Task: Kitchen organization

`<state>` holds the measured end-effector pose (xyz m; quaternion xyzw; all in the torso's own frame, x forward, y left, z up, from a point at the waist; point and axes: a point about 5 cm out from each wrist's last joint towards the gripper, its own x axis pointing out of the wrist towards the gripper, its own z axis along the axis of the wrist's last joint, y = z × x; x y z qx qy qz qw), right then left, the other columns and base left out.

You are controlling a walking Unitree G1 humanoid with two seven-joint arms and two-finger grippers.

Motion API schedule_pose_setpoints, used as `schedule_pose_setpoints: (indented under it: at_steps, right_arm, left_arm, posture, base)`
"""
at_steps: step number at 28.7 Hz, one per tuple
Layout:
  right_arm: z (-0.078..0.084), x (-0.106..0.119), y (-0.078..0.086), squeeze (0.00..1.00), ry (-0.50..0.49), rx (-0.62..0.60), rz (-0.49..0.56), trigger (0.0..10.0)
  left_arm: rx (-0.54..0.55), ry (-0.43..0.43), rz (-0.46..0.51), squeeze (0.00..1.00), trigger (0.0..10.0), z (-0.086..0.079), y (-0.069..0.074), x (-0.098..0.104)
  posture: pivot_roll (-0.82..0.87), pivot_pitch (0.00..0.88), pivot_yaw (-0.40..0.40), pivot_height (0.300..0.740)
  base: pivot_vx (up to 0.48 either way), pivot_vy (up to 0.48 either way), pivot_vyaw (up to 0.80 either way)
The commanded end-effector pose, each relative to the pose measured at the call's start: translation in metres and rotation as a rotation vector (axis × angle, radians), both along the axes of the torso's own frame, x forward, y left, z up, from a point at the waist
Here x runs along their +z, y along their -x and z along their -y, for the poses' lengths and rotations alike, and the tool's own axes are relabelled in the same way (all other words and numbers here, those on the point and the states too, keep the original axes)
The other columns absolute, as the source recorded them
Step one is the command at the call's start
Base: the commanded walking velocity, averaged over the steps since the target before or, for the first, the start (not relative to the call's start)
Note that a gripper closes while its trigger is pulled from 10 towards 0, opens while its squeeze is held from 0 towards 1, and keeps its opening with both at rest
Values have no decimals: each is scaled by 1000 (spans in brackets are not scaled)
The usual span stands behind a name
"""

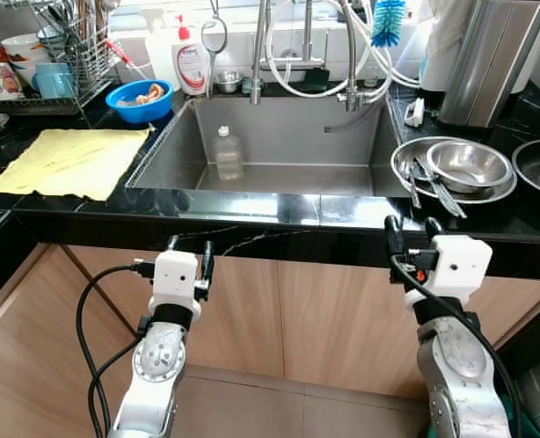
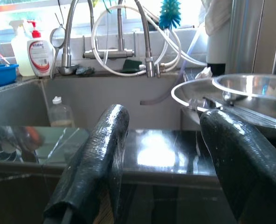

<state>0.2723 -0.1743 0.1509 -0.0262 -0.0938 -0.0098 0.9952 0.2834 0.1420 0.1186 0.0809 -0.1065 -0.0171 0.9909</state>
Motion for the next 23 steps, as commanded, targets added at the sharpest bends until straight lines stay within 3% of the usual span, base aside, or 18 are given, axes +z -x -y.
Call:
schedule_pose_setpoints:
  at_steps: [1,9,14,23]
  right_arm:
    - [0,-4,-2,0,-7,-3,-22,10000]
    - [-12,11,-18,0,-38,-11,43,10000]
    - [-21,8,-17,0,-39,-12,48,10000]
    - [-25,10,-16,0,-61,-60,78,10000]
  left_arm:
    - [24,1,5,0,10000,-6,-1,0]
    - [12,-12,39,0,10000,-13,-4,12]
    - [17,-27,40,0,10000,-16,-4,9]
    - [9,-11,54,0,10000,-19,-6,20]
  posture:
    - [-167,0,47,740]
    - [-142,0,66,740]
    - [-106,0,46,740]
    - [-114,0,109,740]
  base:
    - [0,0,0]
    - [0,0,0]
    - [0,0,0]
    - [0,0,0]
